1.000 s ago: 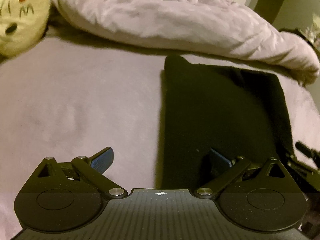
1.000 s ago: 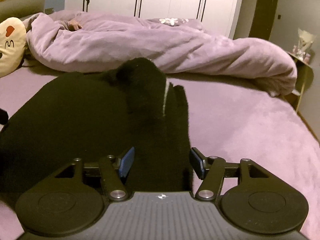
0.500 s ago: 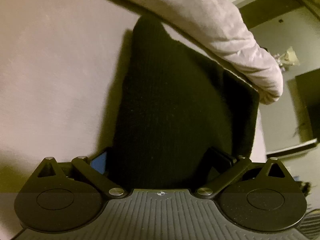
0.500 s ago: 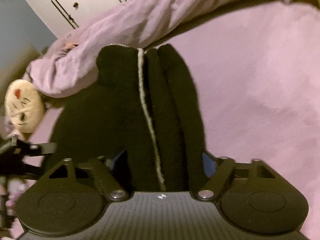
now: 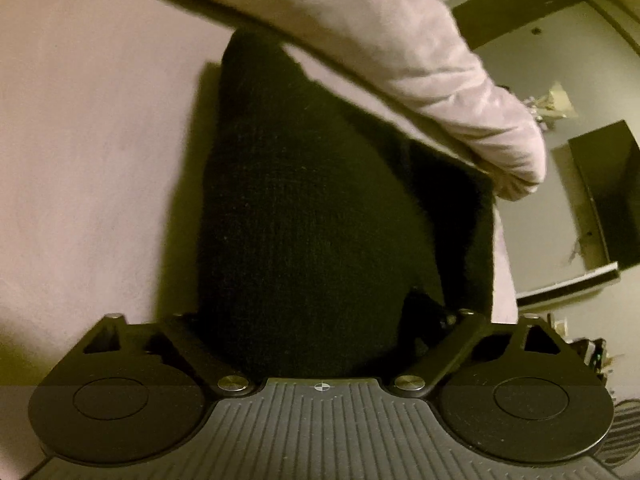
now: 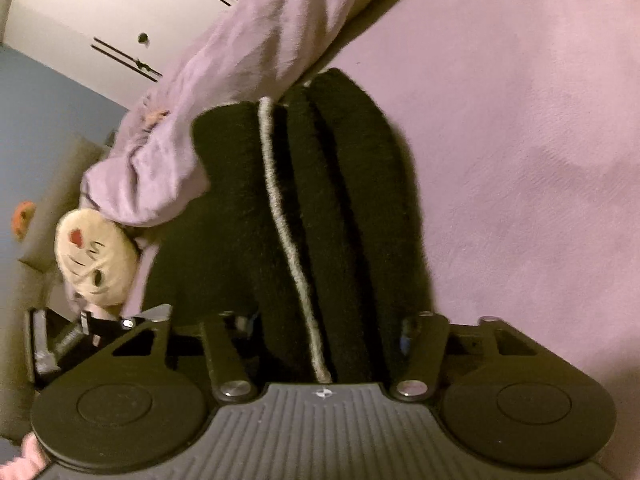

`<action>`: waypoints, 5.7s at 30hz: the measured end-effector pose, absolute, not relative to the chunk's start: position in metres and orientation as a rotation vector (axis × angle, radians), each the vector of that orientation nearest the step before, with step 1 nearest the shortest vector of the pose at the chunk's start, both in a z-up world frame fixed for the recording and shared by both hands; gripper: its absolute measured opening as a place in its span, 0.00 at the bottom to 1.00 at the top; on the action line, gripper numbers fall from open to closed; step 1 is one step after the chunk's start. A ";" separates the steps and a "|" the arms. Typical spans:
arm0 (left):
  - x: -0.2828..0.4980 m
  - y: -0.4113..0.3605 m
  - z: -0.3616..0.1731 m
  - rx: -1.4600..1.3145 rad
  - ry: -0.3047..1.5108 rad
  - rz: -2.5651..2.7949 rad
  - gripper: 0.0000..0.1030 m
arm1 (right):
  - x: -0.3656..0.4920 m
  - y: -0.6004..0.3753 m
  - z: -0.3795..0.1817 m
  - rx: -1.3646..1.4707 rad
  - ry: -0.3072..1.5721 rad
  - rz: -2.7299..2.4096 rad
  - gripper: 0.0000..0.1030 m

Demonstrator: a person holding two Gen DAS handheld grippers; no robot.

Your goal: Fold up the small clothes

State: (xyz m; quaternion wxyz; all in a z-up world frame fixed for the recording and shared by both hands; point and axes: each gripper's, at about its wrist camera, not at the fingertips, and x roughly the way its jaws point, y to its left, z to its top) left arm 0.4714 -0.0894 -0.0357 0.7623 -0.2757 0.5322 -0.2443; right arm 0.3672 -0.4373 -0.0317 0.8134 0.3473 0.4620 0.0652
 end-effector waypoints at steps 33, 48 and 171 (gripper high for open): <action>0.389 -0.033 0.005 -0.128 1.015 -0.265 0.93 | 0.317 -0.245 0.013 -0.289 0.739 0.070 0.13; 0.374 -0.025 0.001 -0.159 0.928 -0.213 1.00 | 0.303 -0.240 0.003 -0.298 0.624 0.094 0.14; 0.152 -0.050 0.031 0.061 0.896 -0.021 1.00 | 0.123 -0.198 0.048 -0.077 0.827 -0.158 0.96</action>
